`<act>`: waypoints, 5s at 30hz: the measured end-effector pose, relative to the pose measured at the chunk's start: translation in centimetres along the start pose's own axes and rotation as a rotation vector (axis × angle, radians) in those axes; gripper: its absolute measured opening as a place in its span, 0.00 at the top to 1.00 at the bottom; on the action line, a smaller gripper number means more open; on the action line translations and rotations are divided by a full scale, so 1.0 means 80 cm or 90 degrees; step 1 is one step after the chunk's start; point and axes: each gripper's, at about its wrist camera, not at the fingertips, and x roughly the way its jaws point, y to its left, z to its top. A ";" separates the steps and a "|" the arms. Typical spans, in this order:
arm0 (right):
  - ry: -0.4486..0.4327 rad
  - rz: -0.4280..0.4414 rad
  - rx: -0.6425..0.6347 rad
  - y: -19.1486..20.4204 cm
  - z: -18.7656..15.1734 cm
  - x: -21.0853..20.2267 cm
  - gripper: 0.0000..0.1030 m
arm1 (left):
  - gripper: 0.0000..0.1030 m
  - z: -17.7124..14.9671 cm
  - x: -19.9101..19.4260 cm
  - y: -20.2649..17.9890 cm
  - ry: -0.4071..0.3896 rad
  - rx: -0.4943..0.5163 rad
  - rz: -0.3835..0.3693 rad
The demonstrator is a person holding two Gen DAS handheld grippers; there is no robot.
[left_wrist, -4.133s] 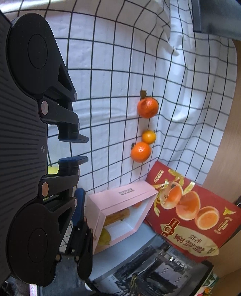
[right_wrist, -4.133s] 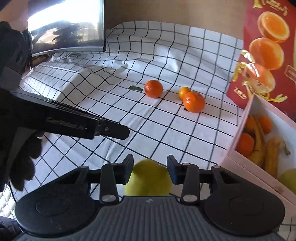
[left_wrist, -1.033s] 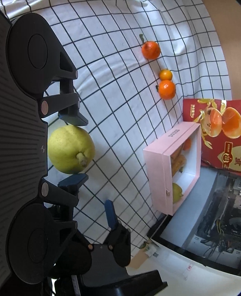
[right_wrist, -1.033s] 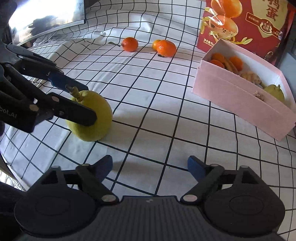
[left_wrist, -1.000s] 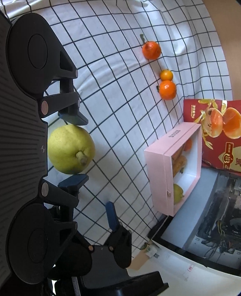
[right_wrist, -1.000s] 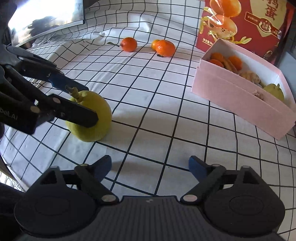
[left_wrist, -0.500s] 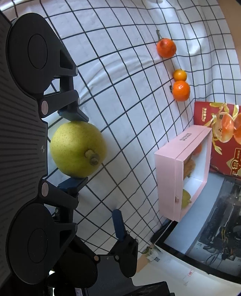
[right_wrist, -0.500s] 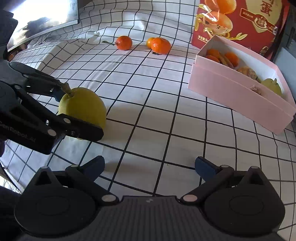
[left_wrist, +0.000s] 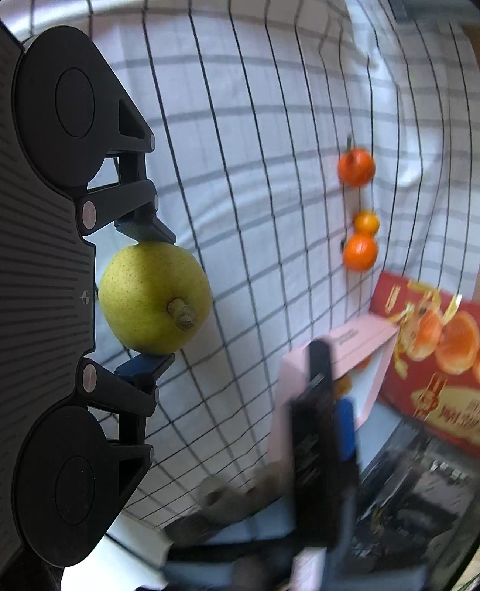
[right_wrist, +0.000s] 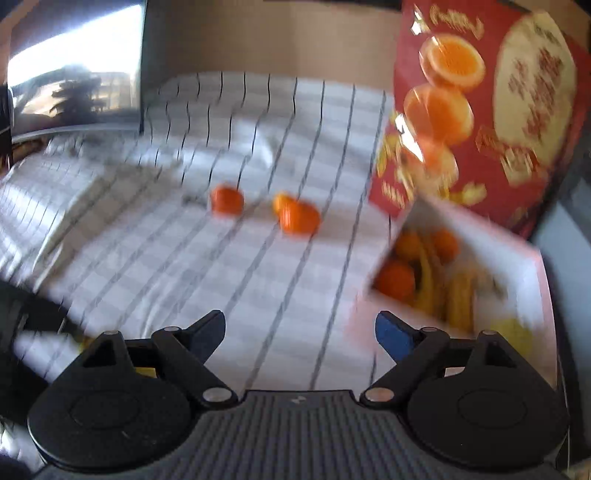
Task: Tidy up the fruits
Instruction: 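Carry the green pear into the pink box with the left gripper and release, then grasp a small mandarin on the cloth with the right gripper, then grasp a mandarin with the left gripper while the right gripper holds its mandarin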
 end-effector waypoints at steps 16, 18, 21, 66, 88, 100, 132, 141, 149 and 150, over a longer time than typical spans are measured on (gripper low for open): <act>0.025 0.093 -0.052 0.054 0.127 0.175 0.44 | 0.35 -0.031 -0.070 0.068 -0.058 -0.163 0.086; 0.024 0.119 -0.057 0.067 0.133 0.180 0.44 | 0.35 -0.035 -0.074 0.070 -0.060 -0.175 0.091; 0.035 0.103 -0.059 0.086 0.138 0.206 0.44 | 0.35 -0.039 -0.078 0.070 -0.060 -0.182 0.098; 0.025 -0.123 0.218 -0.168 -0.167 -0.146 0.57 | 0.35 0.258 0.317 -0.270 0.114 0.194 -0.082; -0.056 -0.106 0.180 -0.218 -0.010 -0.079 0.57 | 0.39 0.170 0.100 -0.111 -0.052 -0.056 -0.087; -0.046 -0.147 0.232 -0.262 0.074 -0.023 0.37 | 0.39 0.071 0.025 0.006 -0.064 -0.216 0.019; 0.188 0.058 0.054 0.012 0.148 0.264 0.70 | 0.39 -0.050 -0.112 0.095 -0.104 -0.294 0.161; 0.075 0.156 0.061 0.031 0.129 0.113 0.70 | 0.39 0.000 -0.063 0.078 -0.092 -0.216 0.083; 0.122 0.091 0.095 0.033 0.002 0.037 0.70 | 0.39 0.066 0.010 0.031 -0.069 -0.080 0.001; 0.126 0.076 0.096 0.033 -0.014 0.031 0.70 | 0.39 0.076 0.018 0.030 -0.069 -0.072 -0.004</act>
